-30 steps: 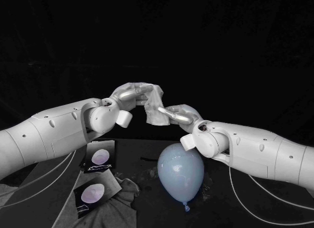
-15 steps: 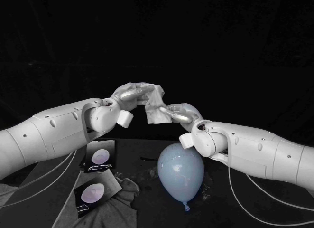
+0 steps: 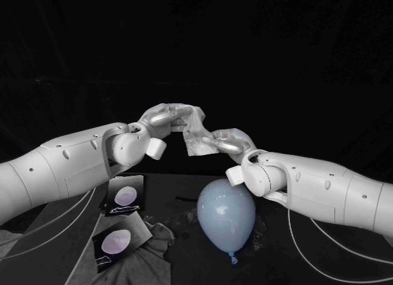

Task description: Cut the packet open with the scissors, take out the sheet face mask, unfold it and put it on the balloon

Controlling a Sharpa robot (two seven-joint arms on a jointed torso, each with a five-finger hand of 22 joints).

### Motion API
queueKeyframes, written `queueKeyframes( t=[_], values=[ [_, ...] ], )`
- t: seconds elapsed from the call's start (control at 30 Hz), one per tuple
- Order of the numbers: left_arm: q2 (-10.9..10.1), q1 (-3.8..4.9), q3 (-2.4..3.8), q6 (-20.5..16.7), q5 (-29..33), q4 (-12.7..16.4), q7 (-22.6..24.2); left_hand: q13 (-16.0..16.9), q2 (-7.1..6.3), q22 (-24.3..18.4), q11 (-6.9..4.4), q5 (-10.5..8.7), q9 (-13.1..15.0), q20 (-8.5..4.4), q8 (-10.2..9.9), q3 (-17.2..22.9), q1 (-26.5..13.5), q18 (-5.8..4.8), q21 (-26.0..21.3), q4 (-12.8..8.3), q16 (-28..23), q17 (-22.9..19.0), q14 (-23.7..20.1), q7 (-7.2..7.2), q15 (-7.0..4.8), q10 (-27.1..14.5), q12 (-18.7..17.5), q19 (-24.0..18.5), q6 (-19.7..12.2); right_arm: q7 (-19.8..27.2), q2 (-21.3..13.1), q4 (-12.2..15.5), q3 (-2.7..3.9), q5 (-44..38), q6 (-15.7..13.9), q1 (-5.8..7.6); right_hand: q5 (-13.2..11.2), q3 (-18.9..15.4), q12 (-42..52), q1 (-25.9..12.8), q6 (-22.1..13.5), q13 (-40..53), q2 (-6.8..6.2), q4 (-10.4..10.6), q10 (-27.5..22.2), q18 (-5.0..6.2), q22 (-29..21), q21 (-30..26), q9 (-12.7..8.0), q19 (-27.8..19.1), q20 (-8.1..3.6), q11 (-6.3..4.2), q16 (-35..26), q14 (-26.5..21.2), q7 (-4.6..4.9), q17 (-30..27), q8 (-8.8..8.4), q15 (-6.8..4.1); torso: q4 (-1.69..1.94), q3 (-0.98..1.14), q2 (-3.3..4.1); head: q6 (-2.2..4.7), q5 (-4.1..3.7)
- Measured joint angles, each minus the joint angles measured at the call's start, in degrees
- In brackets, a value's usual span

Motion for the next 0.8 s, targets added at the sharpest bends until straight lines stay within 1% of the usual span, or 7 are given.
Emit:
queueKeyframes(
  t=[0.1, 0.27, 0.33, 0.43, 0.63, 0.73, 0.8],
  values=[
    [0.02, -0.01, 0.00, -0.05, -0.02, -0.17, 0.01, 0.00, 0.00, 0.00, 0.00, 0.00, 0.00, 0.00, 0.00, 0.00, 0.00, -0.01, 0.00, 0.00, 0.00, 0.00, 0.00, 0.04, 0.00, 0.00, 0.00, 0.00, 0.03, -0.07, -0.27, 0.12, 0.01, -0.36, -0.09, 0.01, 0.13, 3.19, -0.22, -0.44, -0.24, 0.17, -0.39, -3.19, 0.00, -0.02, -0.06, 0.00, 0.00, 0.20, 0.20, 0.00, -0.41, 0.26, 0.03, -0.26, 0.35, -0.15, 0.00, 0.00, 0.00, 0.01, 0.00],
    [0.04, -0.01, -0.01, -0.16, -0.07, -0.46, 0.07, 0.00, -0.07, 0.00, 0.00, 0.00, 0.00, 0.00, -0.03, 0.00, -0.07, -0.02, 0.00, 0.00, 0.00, 0.00, 0.00, 0.15, 0.00, 0.00, 0.00, 0.00, 0.14, -0.24, -0.83, 0.62, 0.01, -1.16, -0.10, 0.01, 1.80, 5.01, -0.22, -2.11, -0.42, 0.50, -0.54, -4.69, 0.20, -0.04, -0.07, 0.00, 0.37, 0.20, 0.20, 0.20, -0.67, 0.68, 0.03, -0.49, 0.87, -0.14, 0.00, 0.00, 0.00, 0.01, -0.02],
    [0.04, -0.02, -0.01, -0.22, -0.08, -0.58, 0.09, 0.00, -0.07, 0.00, 0.00, 0.00, 0.00, 0.00, -0.06, 0.01, -0.07, -0.02, 0.00, 0.01, 0.00, 0.00, 0.00, 0.15, 0.00, 0.00, 0.00, 0.00, 0.14, -0.35, -1.09, 0.85, 0.01, -1.54, -0.06, 0.02, 3.84, 6.04, -0.22, -3.07, -0.45, 0.77, -1.50, -5.73, 0.41, -0.06, -0.12, 0.22, 0.96, 0.20, 0.20, 0.00, -0.83, 0.68, 0.05, -0.67, 1.22, -0.14, 0.00, -0.01, 0.00, 0.01, -0.03],
    [0.07, -0.03, -0.04, -0.34, -0.12, -0.76, 0.10, 0.00, -0.07, 0.00, 0.00, 0.00, 0.00, 0.00, -0.10, 0.17, -0.07, -0.02, 0.00, 0.18, 0.00, 0.00, 0.00, 0.15, 0.00, 0.00, 0.00, 0.00, 0.14, -0.57, -1.48, 1.17, 0.02, -2.19, 0.02, 0.04, 6.13, 6.42, 0.02, -3.44, -0.45, 1.03, -1.87, -6.94, 0.42, -0.07, -0.12, 0.22, 1.99, 0.20, 0.21, 0.00, -1.05, 0.68, 0.05, -0.84, 1.23, -0.14, -0.01, -0.02, 0.00, 0.01, -0.03],
    [0.16, -0.06, -0.06, -0.50, -0.22, -0.99, 0.11, 0.00, -0.08, -0.01, 0.00, 0.00, 0.00, 0.00, 0.05, 0.17, -0.07, -0.03, 0.00, 0.18, 0.00, 0.00, 0.00, 0.15, 0.00, 0.00, 0.00, 0.00, 0.13, -1.06, -2.04, 1.67, 0.05, -3.50, 0.28, 0.08, 6.66, 6.20, 0.01, -3.44, -0.47, 1.16, -1.87, -7.32, 0.49, -0.10, -0.12, 0.45, 2.33, 0.20, 0.21, 0.12, -1.33, 0.68, 0.06, -0.93, 1.23, -0.14, -0.01, -0.01, 0.00, -0.03, -0.03],
    [0.18, -0.07, -0.08, -0.57, -0.29, -1.09, 0.11, 0.00, -0.08, -0.05, 0.00, 0.00, 0.00, 0.00, 0.13, 0.17, -0.07, -0.04, 0.00, 0.18, 0.00, 0.00, 0.00, 0.16, 0.00, 0.00, 0.00, 0.00, 0.13, -1.30, -2.32, 1.97, 0.07, -4.11, 0.46, 0.11, 6.70, 6.71, 0.01, -3.43, -0.48, 1.31, -1.86, -8.03, 0.08, 0.00, -0.09, 0.63, 2.29, 0.20, 0.21, 0.53, -1.34, 0.67, 0.07, -0.99, 1.22, -0.14, -0.01, -0.01, 0.00, -0.03, -0.03],
    [0.19, -0.08, -0.09, -0.60, -0.33, -1.14, 0.11, 0.00, -0.08, -0.05, 0.00, 0.00, 0.00, 0.00, 0.13, 0.18, -0.07, -0.04, 0.00, 0.18, 0.00, 0.00, 0.00, 0.16, 0.00, 0.00, 0.00, 0.00, 0.12, -1.45, -2.51, 2.15, 0.08, -4.50, 0.59, 0.11, 8.19, 6.57, 0.01, -3.42, -0.75, 1.31, -1.85, -8.17, -0.25, 0.42, 0.12, 0.88, 1.94, 0.20, 0.21, 0.82, -1.56, 0.67, 0.34, -1.11, 0.84, -0.14, -0.01, -0.01, 0.00, -0.05, -0.03]
  ],
)
